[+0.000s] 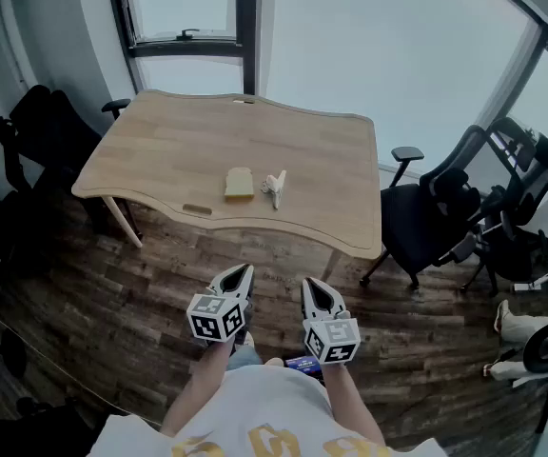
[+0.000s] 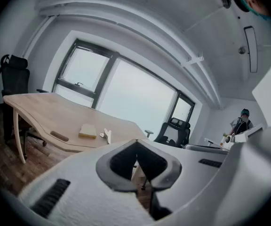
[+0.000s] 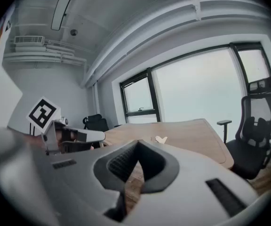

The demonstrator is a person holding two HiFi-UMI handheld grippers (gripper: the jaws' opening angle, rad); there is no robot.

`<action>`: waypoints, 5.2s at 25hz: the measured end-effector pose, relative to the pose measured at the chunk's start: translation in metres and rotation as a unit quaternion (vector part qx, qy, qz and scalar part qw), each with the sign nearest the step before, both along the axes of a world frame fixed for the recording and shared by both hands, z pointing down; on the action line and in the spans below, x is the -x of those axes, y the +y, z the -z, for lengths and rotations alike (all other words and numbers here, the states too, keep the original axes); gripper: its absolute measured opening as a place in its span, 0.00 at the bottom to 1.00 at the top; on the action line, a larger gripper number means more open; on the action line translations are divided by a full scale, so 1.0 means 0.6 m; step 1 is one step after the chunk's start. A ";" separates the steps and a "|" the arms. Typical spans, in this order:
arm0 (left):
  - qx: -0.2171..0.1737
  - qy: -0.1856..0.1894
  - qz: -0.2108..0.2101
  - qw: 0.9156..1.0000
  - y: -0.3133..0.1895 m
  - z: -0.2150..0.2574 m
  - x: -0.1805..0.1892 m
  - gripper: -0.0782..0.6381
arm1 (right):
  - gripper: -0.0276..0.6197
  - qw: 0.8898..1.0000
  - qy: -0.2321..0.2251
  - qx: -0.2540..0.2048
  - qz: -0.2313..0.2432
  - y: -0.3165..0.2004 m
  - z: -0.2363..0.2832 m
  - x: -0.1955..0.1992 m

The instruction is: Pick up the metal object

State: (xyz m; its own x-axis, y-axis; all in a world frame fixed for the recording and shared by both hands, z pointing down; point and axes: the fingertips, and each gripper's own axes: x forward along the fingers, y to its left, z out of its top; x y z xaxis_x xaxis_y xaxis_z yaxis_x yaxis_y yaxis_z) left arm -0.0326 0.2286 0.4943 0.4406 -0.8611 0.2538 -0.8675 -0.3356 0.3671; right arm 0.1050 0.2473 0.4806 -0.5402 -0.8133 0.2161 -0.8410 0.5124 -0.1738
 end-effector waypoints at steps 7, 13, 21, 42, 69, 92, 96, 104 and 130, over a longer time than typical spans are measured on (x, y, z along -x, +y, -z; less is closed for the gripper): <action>-0.010 0.022 -0.015 1.000 -0.002 0.020 -0.020 0.14 | 0.06 1.000 -0.010 0.001 -0.029 -0.004 0.009 -0.035; -0.004 0.035 -0.015 0.999 0.006 0.017 -0.015 0.14 | 0.06 1.000 -0.006 0.008 -0.017 0.007 -0.003 -0.018; 0.002 0.022 -0.004 1.000 -0.004 0.016 0.009 0.14 | 0.06 0.999 0.039 0.016 -0.013 0.001 -0.025 0.001; 0.013 0.016 -0.011 1.000 -0.364 -0.021 0.072 0.14 | 0.06 0.996 0.059 0.046 -0.039 -0.344 -0.064 0.039; 0.032 -0.012 -0.078 0.996 -0.650 -0.067 0.087 0.14 | 0.06 0.989 0.070 0.075 -0.109 -0.590 -0.110 0.052; 0.124 -0.034 -0.100 0.987 -0.657 -0.198 0.076 0.14 | 0.06 0.983 0.080 0.143 -0.077 -0.633 -0.208 0.057; 0.143 -0.037 -0.100 0.984 -0.658 -0.224 0.082 0.14 | 0.06 0.982 0.081 0.155 -0.069 -0.634 -0.225 0.060; 0.180 -0.028 -0.117 0.976 -0.661 -0.264 0.066 0.14 | 0.06 0.983 0.065 0.165 -0.044 -0.638 -0.248 0.070; 0.323 0.034 -0.182 0.928 -0.667 -0.348 -0.015 0.33 | 0.06 0.976 0.065 0.207 -0.010 -0.701 -0.293 0.058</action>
